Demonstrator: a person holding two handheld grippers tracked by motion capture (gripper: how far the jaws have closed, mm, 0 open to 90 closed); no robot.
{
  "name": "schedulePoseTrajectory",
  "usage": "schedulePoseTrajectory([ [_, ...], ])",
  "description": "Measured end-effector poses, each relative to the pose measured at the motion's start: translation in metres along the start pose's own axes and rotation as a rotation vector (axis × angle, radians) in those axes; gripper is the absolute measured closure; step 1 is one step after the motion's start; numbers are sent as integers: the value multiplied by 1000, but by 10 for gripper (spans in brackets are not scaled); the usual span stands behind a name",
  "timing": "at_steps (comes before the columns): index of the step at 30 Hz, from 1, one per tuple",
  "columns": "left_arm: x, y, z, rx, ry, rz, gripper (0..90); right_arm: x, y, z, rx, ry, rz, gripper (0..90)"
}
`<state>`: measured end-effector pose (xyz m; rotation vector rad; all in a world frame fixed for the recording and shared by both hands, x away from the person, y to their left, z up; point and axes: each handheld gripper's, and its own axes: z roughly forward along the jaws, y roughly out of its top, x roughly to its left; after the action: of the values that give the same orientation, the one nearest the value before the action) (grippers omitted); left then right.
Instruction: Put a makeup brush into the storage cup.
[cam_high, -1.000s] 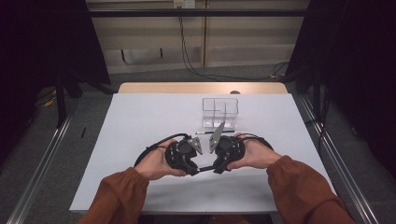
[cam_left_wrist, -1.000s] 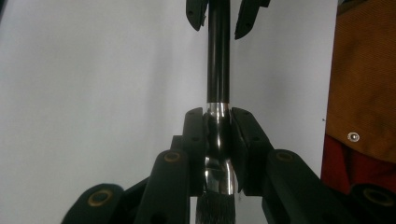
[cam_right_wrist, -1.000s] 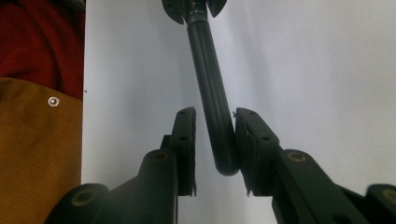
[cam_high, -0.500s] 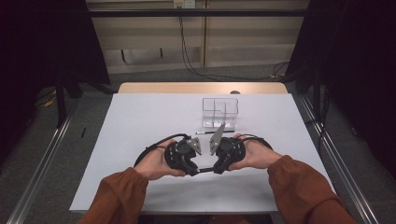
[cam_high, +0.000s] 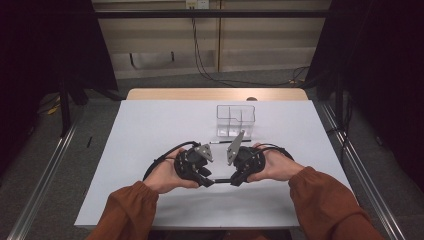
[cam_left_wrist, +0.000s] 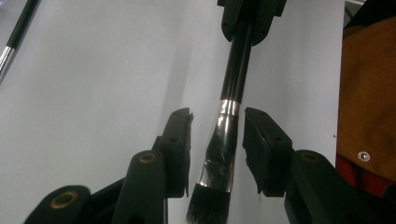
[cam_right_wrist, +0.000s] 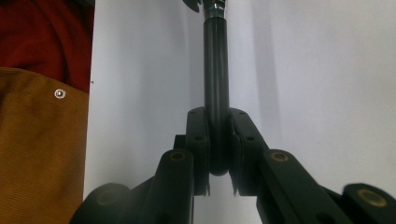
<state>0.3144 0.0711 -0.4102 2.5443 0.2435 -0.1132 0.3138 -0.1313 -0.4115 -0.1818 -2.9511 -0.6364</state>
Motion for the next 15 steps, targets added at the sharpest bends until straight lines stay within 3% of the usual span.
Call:
schedulePoseTrajectory([
  [10, 2, -8, -6, -87, 25, -54, 414, -2, -7, -4, -13, -16, 21, 801],
  [15, 3, -11, -7, -102, 45, -70, 338, -3, -11, -6, -25, -18, 49, 801],
])
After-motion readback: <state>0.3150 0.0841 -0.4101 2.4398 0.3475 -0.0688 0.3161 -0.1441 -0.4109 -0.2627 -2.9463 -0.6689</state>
